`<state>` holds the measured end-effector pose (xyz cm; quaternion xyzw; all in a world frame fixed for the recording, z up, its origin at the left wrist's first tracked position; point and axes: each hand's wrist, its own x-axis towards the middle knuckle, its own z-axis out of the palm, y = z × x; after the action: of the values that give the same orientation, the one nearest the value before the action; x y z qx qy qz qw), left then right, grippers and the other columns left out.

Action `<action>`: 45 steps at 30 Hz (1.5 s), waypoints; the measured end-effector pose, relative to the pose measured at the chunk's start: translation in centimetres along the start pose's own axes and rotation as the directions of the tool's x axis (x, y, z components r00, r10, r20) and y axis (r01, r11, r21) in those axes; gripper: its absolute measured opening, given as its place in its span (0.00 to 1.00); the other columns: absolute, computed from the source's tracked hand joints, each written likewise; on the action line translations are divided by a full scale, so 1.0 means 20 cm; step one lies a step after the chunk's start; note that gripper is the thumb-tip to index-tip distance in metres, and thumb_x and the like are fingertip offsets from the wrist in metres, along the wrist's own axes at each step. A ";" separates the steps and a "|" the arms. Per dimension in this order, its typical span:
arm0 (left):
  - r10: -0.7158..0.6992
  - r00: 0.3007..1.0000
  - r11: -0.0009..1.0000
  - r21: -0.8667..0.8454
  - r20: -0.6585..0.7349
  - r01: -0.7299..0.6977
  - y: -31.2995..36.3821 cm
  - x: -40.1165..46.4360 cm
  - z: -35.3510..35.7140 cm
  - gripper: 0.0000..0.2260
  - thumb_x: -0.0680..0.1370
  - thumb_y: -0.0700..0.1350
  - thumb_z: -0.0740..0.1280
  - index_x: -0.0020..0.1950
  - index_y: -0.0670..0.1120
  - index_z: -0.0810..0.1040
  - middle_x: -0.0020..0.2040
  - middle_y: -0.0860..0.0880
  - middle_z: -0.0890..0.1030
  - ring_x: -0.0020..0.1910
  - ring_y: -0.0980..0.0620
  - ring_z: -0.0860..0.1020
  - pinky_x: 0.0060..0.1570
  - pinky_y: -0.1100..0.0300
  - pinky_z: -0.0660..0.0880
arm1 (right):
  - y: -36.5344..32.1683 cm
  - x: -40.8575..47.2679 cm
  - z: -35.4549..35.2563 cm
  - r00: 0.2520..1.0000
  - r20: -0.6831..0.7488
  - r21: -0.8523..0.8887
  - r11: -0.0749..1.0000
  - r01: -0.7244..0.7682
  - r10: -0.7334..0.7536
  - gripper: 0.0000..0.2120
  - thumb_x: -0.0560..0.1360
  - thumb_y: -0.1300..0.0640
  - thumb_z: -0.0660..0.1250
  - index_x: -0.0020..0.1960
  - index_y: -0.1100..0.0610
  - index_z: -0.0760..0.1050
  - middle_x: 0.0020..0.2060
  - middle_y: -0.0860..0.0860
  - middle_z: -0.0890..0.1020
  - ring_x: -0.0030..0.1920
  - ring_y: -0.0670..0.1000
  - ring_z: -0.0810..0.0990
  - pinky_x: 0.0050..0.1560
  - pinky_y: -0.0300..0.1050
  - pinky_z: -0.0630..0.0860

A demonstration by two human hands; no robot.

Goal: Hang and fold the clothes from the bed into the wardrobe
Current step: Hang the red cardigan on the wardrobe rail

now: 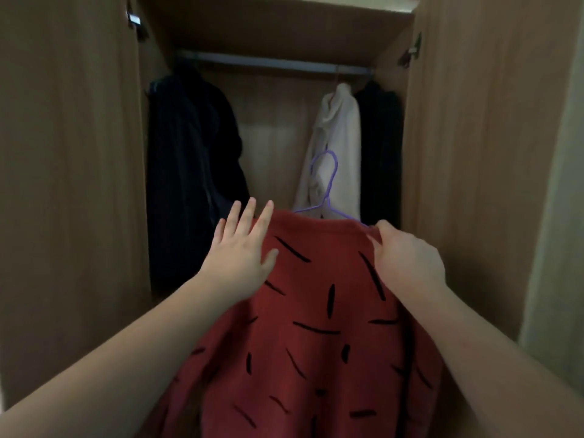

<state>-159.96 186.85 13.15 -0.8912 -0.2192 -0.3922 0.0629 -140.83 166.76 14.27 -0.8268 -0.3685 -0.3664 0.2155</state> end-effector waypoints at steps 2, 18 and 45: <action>-0.026 0.999 0.999 0.034 -0.045 0.027 -0.06 0.16 0.04 0.36 0.81 0.57 0.59 0.81 0.55 0.39 0.82 0.48 0.45 0.80 0.46 0.40 0.77 0.45 0.45 | 0.02 0.20 0.10 1.000 0.014 0.041 0.999 0.006 -0.006 0.07 0.81 0.46 0.54 0.51 0.48 0.67 0.36 0.50 0.78 0.39 0.60 0.81 0.37 0.50 0.74; 0.028 0.978 0.993 0.118 -0.209 -0.003 -0.62 1.36 0.43 0.31 0.82 0.61 0.50 0.79 0.59 0.36 0.82 0.50 0.43 0.80 0.49 0.39 0.78 0.46 0.44 | -0.01 1.64 0.46 0.975 -0.201 -0.194 0.979 0.055 -0.095 0.10 0.82 0.47 0.51 0.47 0.48 0.67 0.36 0.52 0.79 0.35 0.58 0.80 0.38 0.52 0.77; 0.156 0.890 0.985 -0.003 -0.429 -0.174 -0.83 3.16 0.70 0.31 0.82 0.62 0.51 0.79 0.61 0.36 0.82 0.52 0.42 0.80 0.49 0.40 0.77 0.45 0.43 | -0.16 3.10 0.61 0.944 -0.322 -0.490 0.839 -0.236 0.077 0.15 0.81 0.59 0.53 0.59 0.49 0.76 0.50 0.50 0.80 0.50 0.55 0.81 0.41 0.49 0.72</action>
<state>-120.11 227.22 48.43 -0.8002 -0.1155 -0.5753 0.1237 -109.24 204.44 54.17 -0.8189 -0.1500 -0.5502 0.0643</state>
